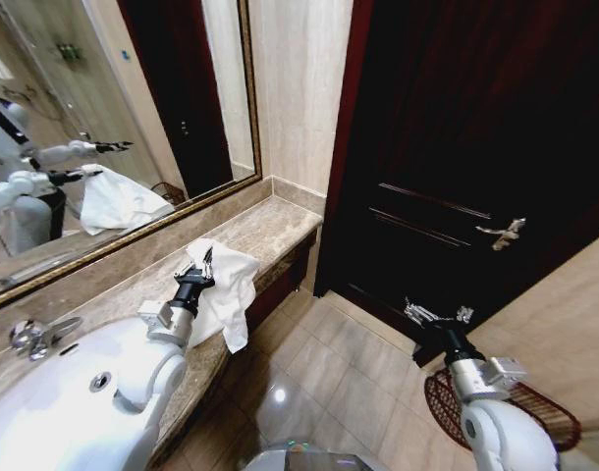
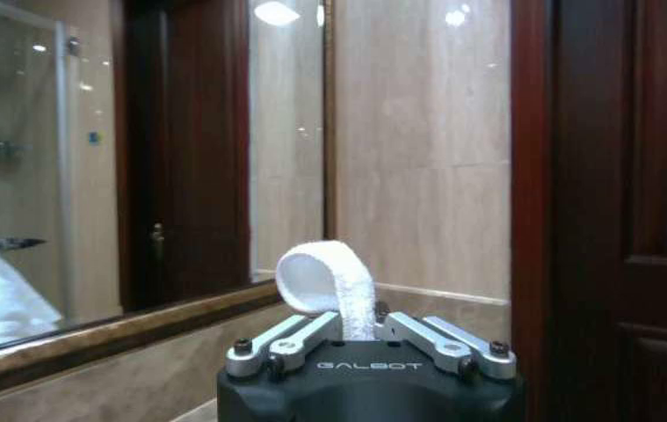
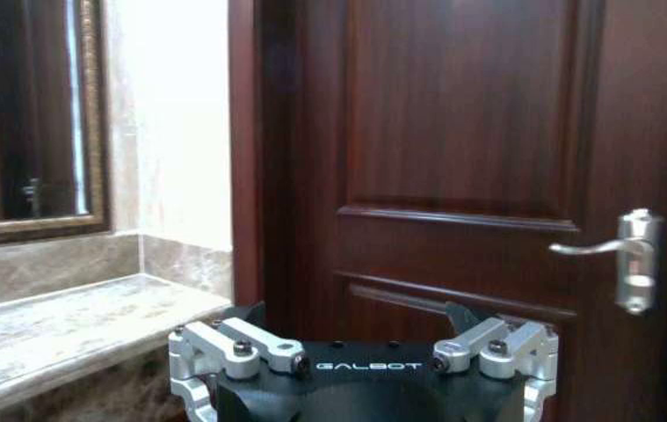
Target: Discard the used towel into the hamper.
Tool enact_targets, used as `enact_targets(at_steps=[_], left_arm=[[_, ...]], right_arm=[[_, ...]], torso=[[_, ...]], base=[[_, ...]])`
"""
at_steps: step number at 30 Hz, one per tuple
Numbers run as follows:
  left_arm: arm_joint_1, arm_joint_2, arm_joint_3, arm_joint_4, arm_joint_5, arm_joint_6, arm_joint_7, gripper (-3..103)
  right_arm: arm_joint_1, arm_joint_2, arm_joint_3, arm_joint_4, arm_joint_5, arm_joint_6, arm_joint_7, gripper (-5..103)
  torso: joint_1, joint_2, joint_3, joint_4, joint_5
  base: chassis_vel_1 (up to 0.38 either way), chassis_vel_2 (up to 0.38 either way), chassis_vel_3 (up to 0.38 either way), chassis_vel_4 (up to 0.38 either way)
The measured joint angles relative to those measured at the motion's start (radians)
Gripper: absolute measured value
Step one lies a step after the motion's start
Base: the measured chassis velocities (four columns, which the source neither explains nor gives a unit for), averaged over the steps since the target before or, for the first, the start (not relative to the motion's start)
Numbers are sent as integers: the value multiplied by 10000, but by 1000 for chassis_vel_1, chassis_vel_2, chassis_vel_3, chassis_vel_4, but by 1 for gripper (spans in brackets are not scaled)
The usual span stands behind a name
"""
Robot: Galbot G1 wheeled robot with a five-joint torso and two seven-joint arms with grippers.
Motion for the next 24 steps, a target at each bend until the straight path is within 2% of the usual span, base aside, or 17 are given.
enact_targets(at_steps=[24], left_arm=[[181,-174,2,-73,203,-148,166,2]], right_arm=[[-175,67,36,189,96,44,144,100]], torso=[[0,0,0,-1,-1]], base=[[-109,-118,-110,-110]])
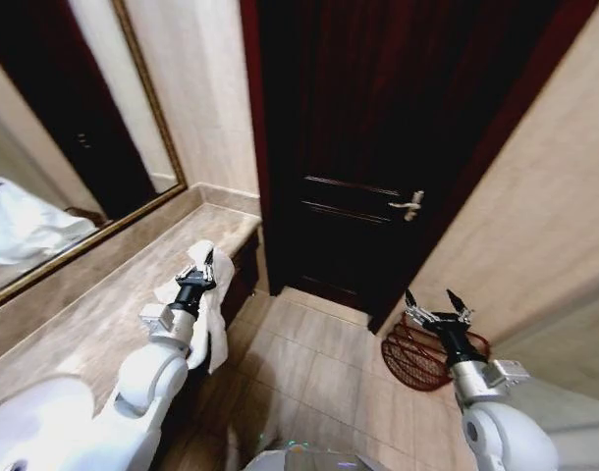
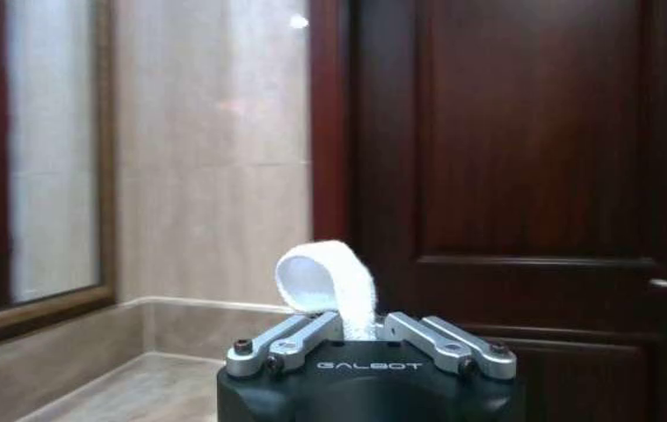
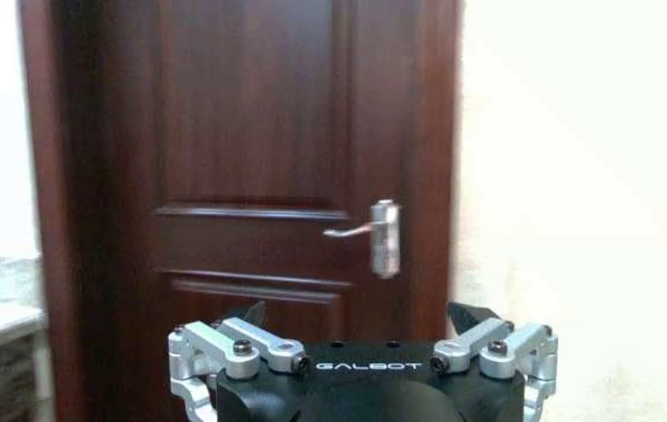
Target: Discard the used towel into the hamper.
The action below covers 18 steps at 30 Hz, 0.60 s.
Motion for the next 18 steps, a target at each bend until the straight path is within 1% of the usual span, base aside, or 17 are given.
enact_targets(at_steps=[2,15,18], left_arm=[[4,-26,-2,-3,11,-18,29,2],[-23,-89,18,91,28,-117,110,2],[-53,-94,35,178,23,-156,95,2]], right_arm=[[-19,6,-3,82,37,-42,124,100],[-252,157,52,249,-8,-132,348,100],[-233,208,60,315,-33,-256,488,100]], torso=[[0,0,0,-2,1],[0,0,0,0,-1],[0,0,0,-1,1]], base=[[-143,-129,-120,-138],[-122,-128,-126,-125],[-130,-137,-122,-123]])
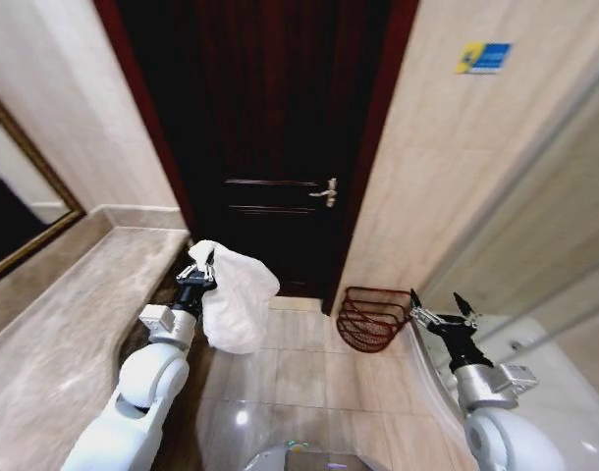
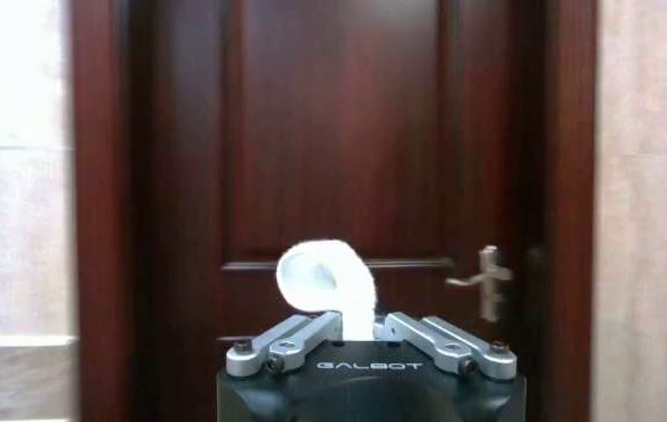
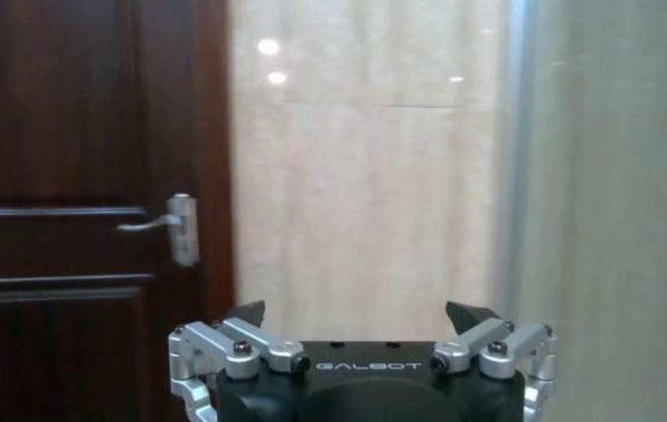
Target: Discard the used towel into the hamper.
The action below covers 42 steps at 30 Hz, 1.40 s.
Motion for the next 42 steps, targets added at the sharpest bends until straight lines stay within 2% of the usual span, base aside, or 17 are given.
enact_targets(at_steps=[24,31,42], left_arm=[[-41,-58,20,296,-5,-301,459,2],[-73,-150,70,424,-52,-645,570,2],[-20,-229,-12,496,-22,-848,867,2]], right_arm=[[96,180,-26,113,-237,-438,773,100],[99,154,40,93,-194,-438,993,100],[192,190,9,68,-179,-300,998,100]], torso=[[0,0,0,1,0],[1,0,0,-3,0],[-3,1,-1,3,-1]], base=[[-125,-126,-123,-125],[-105,-94,-91,-102],[-6,-4,-6,-2]])
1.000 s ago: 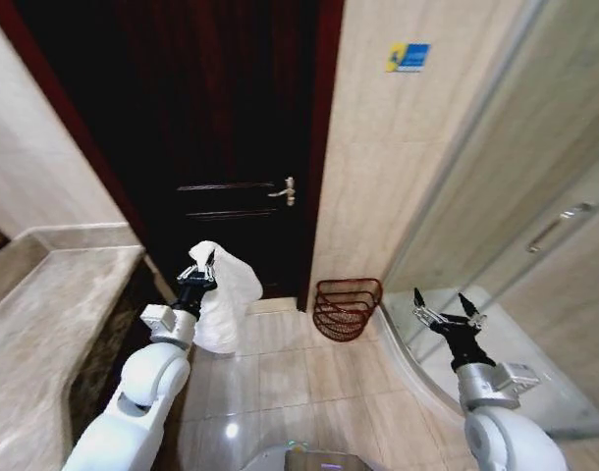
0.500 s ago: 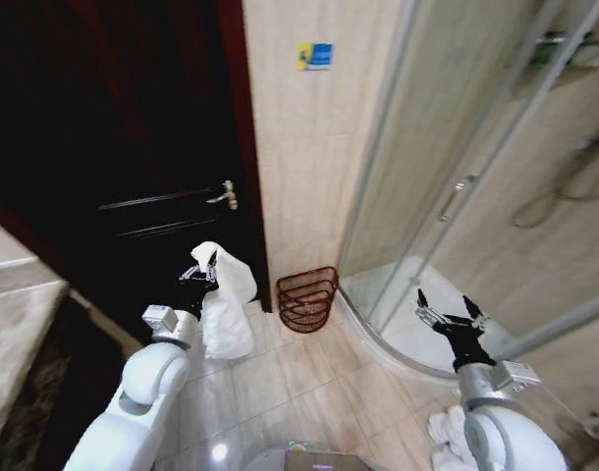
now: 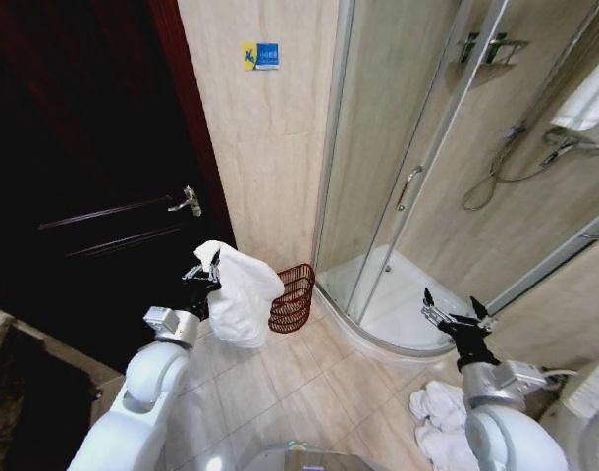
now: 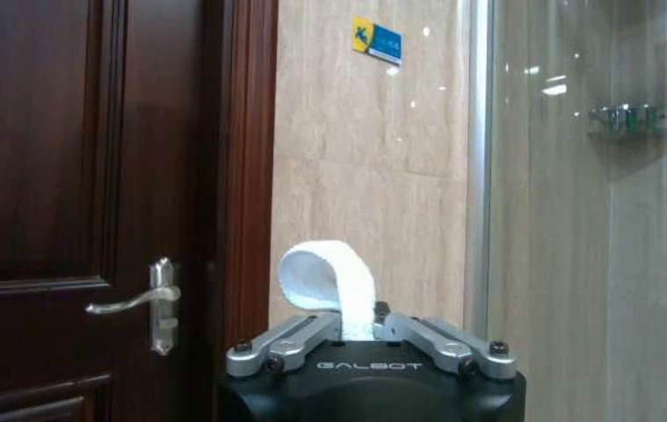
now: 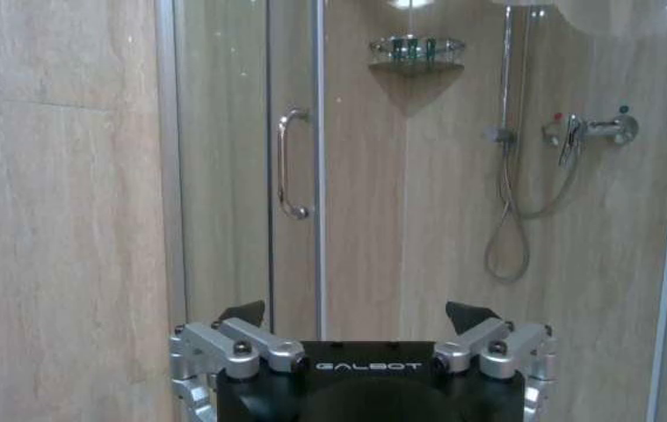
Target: Discard the used towel into the hamper.
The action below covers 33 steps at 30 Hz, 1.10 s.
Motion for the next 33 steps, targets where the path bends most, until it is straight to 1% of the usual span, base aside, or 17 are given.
enact_targets(at_steps=[13,33], left_arm=[[42,11,37,6,90,-75,118,2],[45,59,58,-14,118,-89,185,2]], right_arm=[[-76,60,-8,-37,-76,128,-32,100],[-94,83,13,-57,-152,194,-234,100]], torso=[[7,-1,2,-2,1],[2,0,1,-1,1]], base=[[-46,50,50,-53],[-7,7,6,-8]])
